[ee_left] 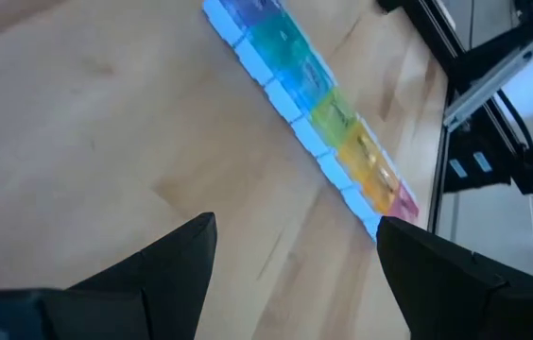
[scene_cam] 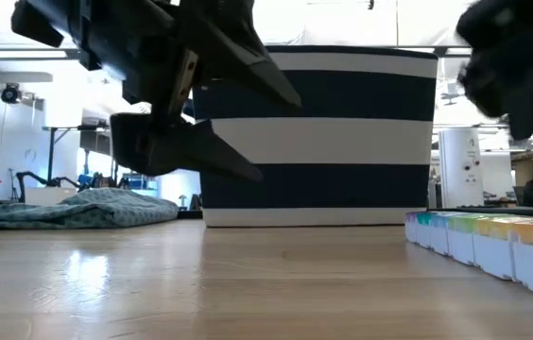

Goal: Pick & place medical supplies in basket/bin
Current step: Put the medicine organizer into the blue bin

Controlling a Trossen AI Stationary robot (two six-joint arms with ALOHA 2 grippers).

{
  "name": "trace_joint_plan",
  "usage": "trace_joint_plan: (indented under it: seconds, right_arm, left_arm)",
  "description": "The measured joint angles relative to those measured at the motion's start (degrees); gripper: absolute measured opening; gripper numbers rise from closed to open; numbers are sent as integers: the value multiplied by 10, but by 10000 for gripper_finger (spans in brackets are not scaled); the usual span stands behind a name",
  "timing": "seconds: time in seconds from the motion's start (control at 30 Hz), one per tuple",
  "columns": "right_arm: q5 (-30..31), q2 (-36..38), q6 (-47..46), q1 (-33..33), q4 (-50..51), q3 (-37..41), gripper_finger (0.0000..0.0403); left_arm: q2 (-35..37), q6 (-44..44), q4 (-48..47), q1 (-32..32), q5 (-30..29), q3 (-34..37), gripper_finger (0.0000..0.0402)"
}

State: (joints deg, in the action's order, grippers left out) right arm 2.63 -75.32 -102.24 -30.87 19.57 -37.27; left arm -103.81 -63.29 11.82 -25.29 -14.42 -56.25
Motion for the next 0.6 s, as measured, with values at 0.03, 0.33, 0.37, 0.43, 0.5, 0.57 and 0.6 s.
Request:
trace_joint_plan:
  seconds: [0.03,0.33,0.37,0.43,0.5,0.57,0.6]
  right_arm:
    - [13,-7,-12,0,-22,11,308]
    - [23,-124,4,4,-133,8,308]
    - [23,-137,2,5,-136,3,308]
    - [31,-157,-4,6,-143,-9,308]
    - [35,-175,-5,8,-142,-22,308]
    - [35,-188,13,13,-144,-35,308]
    - [33,-192,23,16,-145,-41,308]
  left_arm:
    - [0,0,1,2,0,0,272]
    - [-68,18,110,3,-21,-20,272]
    - [-84,19,111,3,-21,-32,272]
    - [-120,19,108,3,-15,-58,272]
    - [-154,19,108,3,4,-91,272]
    - [-186,20,100,3,24,-127,272]
    - [-201,21,99,3,30,-145,272]
